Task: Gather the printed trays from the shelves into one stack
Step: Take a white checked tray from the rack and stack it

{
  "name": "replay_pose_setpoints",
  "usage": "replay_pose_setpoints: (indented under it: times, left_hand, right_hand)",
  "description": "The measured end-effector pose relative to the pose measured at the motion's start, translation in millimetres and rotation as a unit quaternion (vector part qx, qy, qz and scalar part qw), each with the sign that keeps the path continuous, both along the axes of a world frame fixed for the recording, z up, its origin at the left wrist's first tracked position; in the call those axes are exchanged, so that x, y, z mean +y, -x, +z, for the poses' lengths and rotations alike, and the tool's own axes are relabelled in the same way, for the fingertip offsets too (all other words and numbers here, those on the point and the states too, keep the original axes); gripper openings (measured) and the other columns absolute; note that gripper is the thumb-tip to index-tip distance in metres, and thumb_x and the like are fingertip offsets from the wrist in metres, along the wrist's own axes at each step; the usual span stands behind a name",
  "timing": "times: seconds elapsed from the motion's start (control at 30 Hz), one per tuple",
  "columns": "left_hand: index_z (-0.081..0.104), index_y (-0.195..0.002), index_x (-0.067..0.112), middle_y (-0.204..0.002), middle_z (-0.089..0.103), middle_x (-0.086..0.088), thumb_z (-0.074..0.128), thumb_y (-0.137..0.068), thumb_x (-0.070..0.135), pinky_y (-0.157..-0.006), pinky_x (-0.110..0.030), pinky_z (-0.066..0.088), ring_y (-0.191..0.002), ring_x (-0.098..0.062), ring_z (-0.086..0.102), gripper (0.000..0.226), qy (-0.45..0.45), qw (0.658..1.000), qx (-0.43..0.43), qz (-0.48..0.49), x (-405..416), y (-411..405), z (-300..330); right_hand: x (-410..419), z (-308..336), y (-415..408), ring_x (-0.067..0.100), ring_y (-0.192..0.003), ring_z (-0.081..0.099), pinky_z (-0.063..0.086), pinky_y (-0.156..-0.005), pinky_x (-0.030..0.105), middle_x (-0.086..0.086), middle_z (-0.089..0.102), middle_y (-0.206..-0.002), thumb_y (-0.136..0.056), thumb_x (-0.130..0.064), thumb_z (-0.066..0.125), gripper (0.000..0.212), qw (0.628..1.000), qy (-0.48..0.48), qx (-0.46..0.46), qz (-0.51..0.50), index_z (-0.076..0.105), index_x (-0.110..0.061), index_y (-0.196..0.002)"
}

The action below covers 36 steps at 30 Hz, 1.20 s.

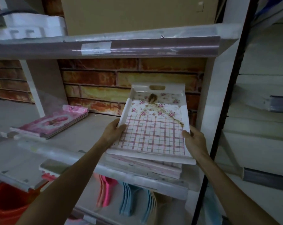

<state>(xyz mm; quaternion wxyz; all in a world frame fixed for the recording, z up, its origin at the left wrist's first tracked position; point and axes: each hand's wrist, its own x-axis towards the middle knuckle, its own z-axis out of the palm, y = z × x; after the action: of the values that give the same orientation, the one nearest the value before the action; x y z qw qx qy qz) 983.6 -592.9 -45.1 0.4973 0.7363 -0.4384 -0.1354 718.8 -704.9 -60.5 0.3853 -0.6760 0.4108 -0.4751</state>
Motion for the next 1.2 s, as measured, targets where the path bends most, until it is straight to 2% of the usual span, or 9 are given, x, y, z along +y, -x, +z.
replay_pose_setpoints:
  times: [0.1, 0.23, 0.4, 0.57, 0.7, 0.83, 0.97, 1.07, 1.2]
  left_hand:
    - [0.059, -0.127, 0.013, -0.111, 0.069, -0.008, 0.053, -0.095, 0.024, -0.070, -0.026, 0.050, -0.092, -0.022, 0.065, 0.034, -0.022, 1.000, -0.013, -0.010, -16, -15, -11]
    - [0.057, -0.129, 0.014, -0.114, 0.068, -0.010, 0.053, -0.096, 0.026, -0.086, -0.037, 0.053, -0.098, -0.026, 0.066, 0.036, -0.059, 0.998, -0.020, -0.030, -29, -26, -24]
    - [0.057, -0.131, 0.011, -0.116, 0.068, -0.011, 0.050, -0.097, 0.028, -0.083, -0.030, 0.048, -0.098, -0.025, 0.063, 0.039, -0.121, 0.991, -0.037, -0.045, -38, -38, -42]
    - [0.057, -0.132, 0.012, -0.119, 0.068, -0.012, 0.048, -0.098, 0.029, -0.084, -0.026, 0.046, -0.092, -0.021, 0.060, 0.039, -0.164, 0.981, -0.082, -0.065, -43, -49, -48]
    - [0.055, -0.134, 0.010, -0.121, 0.067, -0.013, 0.048, -0.099, 0.029, -0.080, -0.023, 0.044, -0.089, -0.017, 0.057, 0.040, -0.175, 0.976, -0.108, -0.075, -44, -53, -51]
    - [0.053, -0.136, 0.011, -0.125, 0.065, -0.011, 0.048, -0.099, 0.032, -0.088, -0.027, 0.048, -0.101, -0.024, 0.063, 0.042, -0.190, 0.971, -0.118, -0.087, -46, -56, -52]
    - [0.056, -0.134, 0.013, -0.130, 0.063, -0.008, 0.051, -0.098, 0.033, -0.096, -0.034, 0.048, -0.114, -0.027, 0.061, 0.041, -0.189, 0.972, -0.106, -0.090, -37, -65, -50]
    - [0.063, -0.125, 0.017, -0.124, 0.067, -0.004, 0.057, -0.096, 0.029, -0.097, -0.036, 0.051, -0.108, -0.021, 0.064, 0.032, -0.095, 0.993, -0.038, -0.056, -17, -78, -46]
    - [0.067, -0.116, 0.013, -0.104, 0.073, -0.004, 0.057, -0.097, 0.021, -0.081, -0.035, 0.059, -0.093, -0.024, 0.072, 0.023, 0.046, 0.993, 0.094, -0.057, 26, -94, -33]
  right_hand:
    - [-3, -7, -6, 0.007, -0.074, 0.056, 0.045, -0.065, 0.021, 0.005, 0.066, -0.103, -0.097, -0.010, 0.048, 0.033, 1.000, 0.001, 0.022, -0.018, 0.062, -0.015, -0.126]
    - [-6, -21, -10, 0.005, -0.065, 0.052, 0.047, -0.056, 0.018, 0.007, 0.066, -0.091, -0.097, -0.010, 0.046, 0.030, 0.998, -0.027, 0.048, -0.042, 0.063, -0.011, -0.122]
    - [-2, -33, -17, -0.002, -0.065, 0.050, 0.035, -0.045, 0.003, -0.001, 0.064, -0.086, -0.097, -0.009, 0.045, 0.028, 0.995, -0.061, 0.061, -0.053, 0.064, -0.016, -0.117]
    - [3, -40, -22, 0.002, -0.064, 0.051, 0.032, -0.040, 0.003, -0.012, 0.056, -0.073, -0.097, -0.007, 0.044, 0.019, 0.990, -0.087, 0.085, -0.066, 0.060, -0.017, -0.094]
    - [5, -45, -23, 0.001, -0.067, 0.051, 0.033, -0.050, 0.013, -0.012, 0.056, -0.076, -0.097, -0.009, 0.042, 0.025, 0.988, -0.102, 0.098, -0.058, 0.058, -0.023, -0.084]
    - [3, -48, -23, -0.005, -0.070, 0.048, 0.033, -0.056, 0.012, -0.013, 0.056, -0.080, -0.098, -0.012, 0.044, 0.019, 0.988, -0.101, 0.108, -0.046, 0.059, -0.023, -0.094]
    - [1, -44, -20, 0.007, -0.074, 0.057, 0.046, -0.063, 0.021, 0.006, 0.067, -0.098, -0.098, -0.020, 0.048, 0.016, 0.979, -0.115, 0.167, -0.031, 0.063, -0.015, -0.093]
    - [4, -23, -19, 0.025, -0.082, 0.060, 0.047, -0.070, 0.033, 0.020, 0.067, -0.107, -0.097, -0.022, 0.054, 0.021, 0.977, -0.069, 0.193, -0.067, 0.062, -0.002, -0.098]
    - [20, 16, -41, 0.027, -0.103, 0.059, 0.036, -0.084, 0.022, 0.014, 0.063, -0.122, -0.096, -0.020, 0.058, 0.033, 0.988, 0.025, 0.135, -0.077, 0.060, -0.005, -0.125]
